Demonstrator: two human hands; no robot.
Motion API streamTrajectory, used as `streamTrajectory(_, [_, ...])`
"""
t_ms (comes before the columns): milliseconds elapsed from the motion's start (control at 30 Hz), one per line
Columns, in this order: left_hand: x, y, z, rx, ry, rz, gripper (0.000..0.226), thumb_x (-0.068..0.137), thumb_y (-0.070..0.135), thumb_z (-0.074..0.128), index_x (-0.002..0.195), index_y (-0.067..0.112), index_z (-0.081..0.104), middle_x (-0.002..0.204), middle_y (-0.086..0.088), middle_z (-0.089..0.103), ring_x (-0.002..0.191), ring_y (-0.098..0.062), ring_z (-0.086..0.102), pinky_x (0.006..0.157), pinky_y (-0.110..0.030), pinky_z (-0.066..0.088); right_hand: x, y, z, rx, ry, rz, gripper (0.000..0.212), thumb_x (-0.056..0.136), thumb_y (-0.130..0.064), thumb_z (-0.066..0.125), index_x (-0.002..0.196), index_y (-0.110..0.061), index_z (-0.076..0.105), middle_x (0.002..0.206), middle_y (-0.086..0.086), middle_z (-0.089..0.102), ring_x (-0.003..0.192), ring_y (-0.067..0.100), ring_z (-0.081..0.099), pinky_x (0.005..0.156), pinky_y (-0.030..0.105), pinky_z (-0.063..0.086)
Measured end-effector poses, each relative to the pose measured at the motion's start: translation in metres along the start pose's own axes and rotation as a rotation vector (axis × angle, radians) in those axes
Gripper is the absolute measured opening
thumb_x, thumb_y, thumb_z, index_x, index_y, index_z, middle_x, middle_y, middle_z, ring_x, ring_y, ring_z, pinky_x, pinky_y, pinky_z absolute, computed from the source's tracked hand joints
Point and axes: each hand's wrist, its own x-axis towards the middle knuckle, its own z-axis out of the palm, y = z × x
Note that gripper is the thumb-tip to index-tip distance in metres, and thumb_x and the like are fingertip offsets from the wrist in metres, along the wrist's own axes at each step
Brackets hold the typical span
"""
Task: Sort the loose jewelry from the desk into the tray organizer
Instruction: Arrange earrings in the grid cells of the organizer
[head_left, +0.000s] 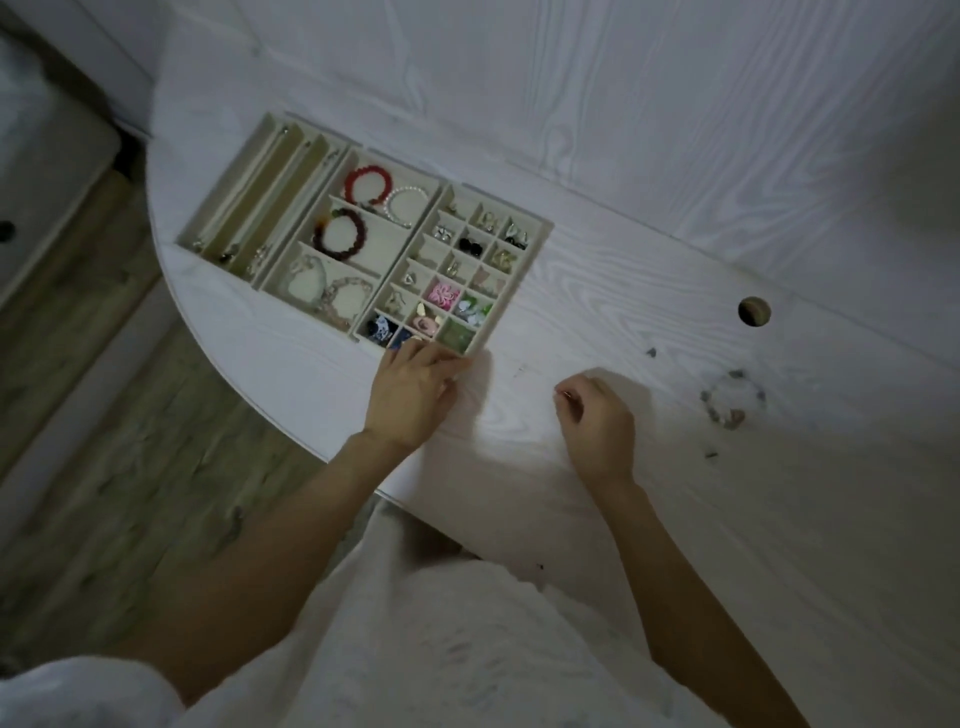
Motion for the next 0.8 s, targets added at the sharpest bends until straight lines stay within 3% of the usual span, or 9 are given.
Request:
streamTrajectory(167, [0.022,-0.014,-0.027,-0.175,-0.028,0.054,0.024,0.087,0.014,0.058,0.106,0.015,0.073,0.095,-0.003,0.069,0.078,-0.022,0.054,0.071,-0.025,0.037,0.021,-0.016,0.003,0.064,-0.046,0.063,0.011,0.078,0.0,0.061,0.084,-0.01,0.06,0.08,0.002,0.058,0.069,0.017,0.051,0.062,0.026,0.038])
streamTrajectory(333, [0.033,-0.064,-0.037,-0.309,0.107,-0.289,0.024,0.091,0.014,0.061,0.113,0.016,0.068,0.104,-0.005,0.067,0.091,-0.021,0.057,0.075,-0.031,0.046,0.063,-0.047,0.003,0.097,-0.104,0.033,0.015,0.077,0.0,0.062,0.078,-0.014,0.058,0.074,-0.004,0.056,0.07,0.013,0.05,0.061,0.021,0.034])
streamTrajectory(467, [0.043,-0.099,-0.034,-0.367,0.103,-0.477,0.025,0.091,0.022,0.062,0.115,0.015,0.067,0.11,-0.004,0.065,0.09,-0.015,0.057,0.078,-0.026,0.044,0.101,-0.077,0.013,0.116,-0.11,0.035,0.009,0.077,-0.004,0.071,0.077,-0.012,0.067,0.07,-0.005,0.06,0.062,0.0,0.051,0.059,0.007,0.037])
streamTrajectory(567, [0.046,-0.106,-0.031,-0.463,0.092,-0.444,0.024,0.09,0.02,0.064,0.112,0.011,0.067,0.106,-0.006,0.066,0.087,-0.016,0.059,0.08,-0.027,0.046,0.123,-0.095,0.028,0.15,-0.113,0.025,0.007,0.076,-0.004,0.073,0.082,-0.008,0.072,0.073,-0.006,0.064,0.064,-0.006,0.056,0.064,0.003,0.043])
streamTrajectory(667, [0.048,-0.109,-0.022,-0.477,0.068,-0.39,0.026,0.088,0.017,0.066,0.113,0.011,0.067,0.106,-0.007,0.066,0.091,-0.022,0.061,0.081,-0.032,0.05,0.14,-0.106,0.041,0.126,-0.12,-0.003,0.009,0.077,-0.004,0.071,0.086,-0.006,0.073,0.079,-0.002,0.068,0.071,0.003,0.062,0.073,0.013,0.052])
streamTrajectory(800, [0.047,-0.117,-0.013,-0.496,0.057,-0.369,0.027,0.086,0.014,0.068,0.113,0.012,0.066,0.102,-0.007,0.065,0.092,-0.025,0.06,0.079,-0.033,0.05,0.148,-0.114,0.05,0.036,-0.147,-0.063,0.011,0.078,-0.002,0.068,0.084,-0.009,0.073,0.079,-0.004,0.068,0.072,0.008,0.063,0.072,0.019,0.054])
